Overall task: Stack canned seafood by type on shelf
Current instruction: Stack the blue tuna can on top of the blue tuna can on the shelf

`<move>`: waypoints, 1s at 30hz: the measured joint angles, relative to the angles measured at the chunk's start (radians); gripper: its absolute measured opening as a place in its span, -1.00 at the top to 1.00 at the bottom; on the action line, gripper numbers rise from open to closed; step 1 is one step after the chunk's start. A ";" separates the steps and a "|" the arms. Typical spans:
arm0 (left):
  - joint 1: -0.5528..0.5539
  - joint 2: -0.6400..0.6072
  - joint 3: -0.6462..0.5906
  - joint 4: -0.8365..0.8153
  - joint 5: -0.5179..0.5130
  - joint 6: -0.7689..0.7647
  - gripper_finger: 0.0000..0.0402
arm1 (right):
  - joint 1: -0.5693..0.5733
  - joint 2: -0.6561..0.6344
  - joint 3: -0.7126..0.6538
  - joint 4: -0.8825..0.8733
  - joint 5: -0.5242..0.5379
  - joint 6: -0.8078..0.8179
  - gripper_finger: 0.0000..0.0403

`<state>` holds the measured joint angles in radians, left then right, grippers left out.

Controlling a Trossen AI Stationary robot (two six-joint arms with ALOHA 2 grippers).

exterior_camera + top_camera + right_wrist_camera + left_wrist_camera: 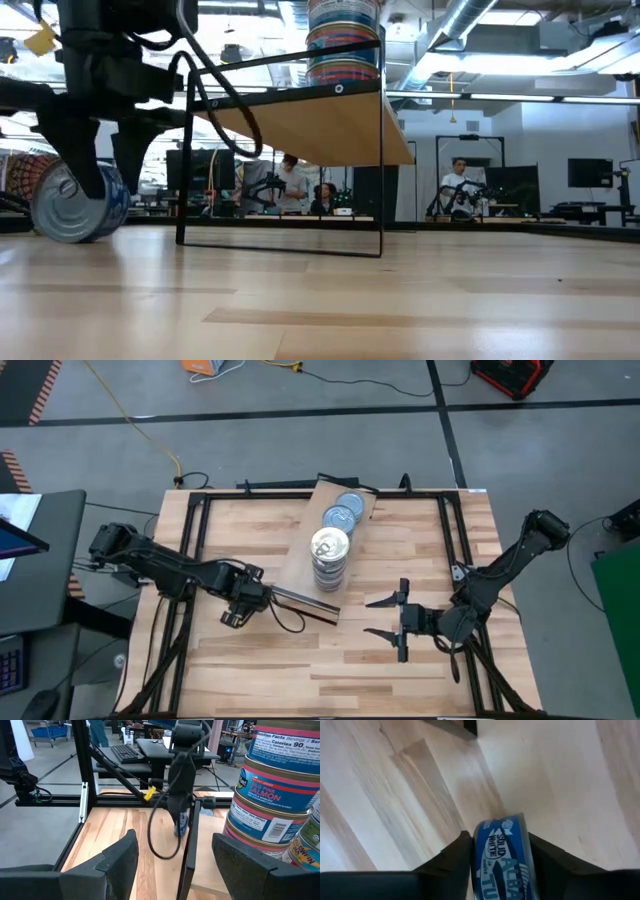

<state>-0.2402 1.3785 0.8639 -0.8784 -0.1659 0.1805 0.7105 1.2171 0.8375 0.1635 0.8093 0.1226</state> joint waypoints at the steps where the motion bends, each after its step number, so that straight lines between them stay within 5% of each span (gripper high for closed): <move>1: -0.004 0.001 0.000 -0.001 -0.004 -0.005 0.23 | 0.000 0.000 0.000 0.000 0.000 0.000 -0.40; 13: -0.066 -0.002 0.012 -0.027 0.017 -0.115 0.35 | 0.000 0.000 0.000 -0.001 0.000 0.000 -0.40; 21: -0.186 -0.002 0.101 0.008 0.171 -0.351 0.33 | 0.002 0.000 0.000 -0.006 0.000 0.006 -0.40; 26: -0.267 -0.002 0.124 0.249 0.278 -0.488 0.32 | 0.003 0.000 0.001 -0.068 -0.017 0.074 -0.40; 30: -0.330 -0.002 0.124 0.515 0.217 -0.436 0.32 | -0.004 0.016 0.001 -0.133 -0.105 0.131 -0.40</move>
<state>-0.5701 1.3766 0.9882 -0.3638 0.0510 -0.2557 0.7070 1.2332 0.8387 0.0304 0.7044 0.2540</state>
